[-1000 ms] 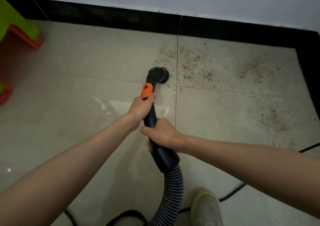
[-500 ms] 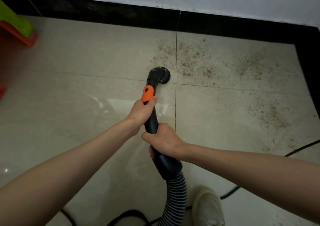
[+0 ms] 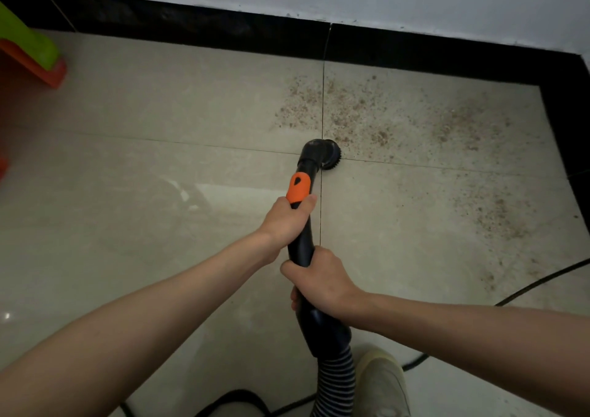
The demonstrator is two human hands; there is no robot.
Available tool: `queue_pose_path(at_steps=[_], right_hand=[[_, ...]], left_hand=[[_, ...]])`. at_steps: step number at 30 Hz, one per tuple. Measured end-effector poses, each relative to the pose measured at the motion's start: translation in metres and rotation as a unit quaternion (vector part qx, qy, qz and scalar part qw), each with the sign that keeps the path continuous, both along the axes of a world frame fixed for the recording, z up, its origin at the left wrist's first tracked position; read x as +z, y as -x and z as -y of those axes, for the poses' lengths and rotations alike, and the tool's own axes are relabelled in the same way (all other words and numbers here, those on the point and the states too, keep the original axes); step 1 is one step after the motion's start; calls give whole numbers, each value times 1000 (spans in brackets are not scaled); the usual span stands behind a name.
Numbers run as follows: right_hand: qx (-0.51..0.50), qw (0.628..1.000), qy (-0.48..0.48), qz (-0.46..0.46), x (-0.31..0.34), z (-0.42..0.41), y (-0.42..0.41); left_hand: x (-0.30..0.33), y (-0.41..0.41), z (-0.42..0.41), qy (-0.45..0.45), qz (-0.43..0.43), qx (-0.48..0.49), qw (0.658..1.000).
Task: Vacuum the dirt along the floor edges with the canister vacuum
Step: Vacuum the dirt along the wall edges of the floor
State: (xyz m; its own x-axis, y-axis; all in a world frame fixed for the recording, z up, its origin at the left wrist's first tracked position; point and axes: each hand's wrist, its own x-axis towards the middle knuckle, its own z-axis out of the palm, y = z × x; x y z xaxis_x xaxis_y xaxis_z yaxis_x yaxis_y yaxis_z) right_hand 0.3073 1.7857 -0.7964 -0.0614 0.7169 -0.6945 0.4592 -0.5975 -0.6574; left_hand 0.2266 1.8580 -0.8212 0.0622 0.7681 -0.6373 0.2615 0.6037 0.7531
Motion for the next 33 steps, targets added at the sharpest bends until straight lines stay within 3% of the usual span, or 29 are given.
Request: queue_pose_path(at_steps=[7,15,33], right_hand=[[69,996,-3,-55,-3,-45,28],[130,989,7,-74,-7,-72,61],[-15,998,-32,-54,-20,-74,15]], left_hand=[[2,36,-33,-49,-75,96,991],[-11,79,-49,-29,-69,154,985],[-7,10,-77,-42,-40,-12,998]])
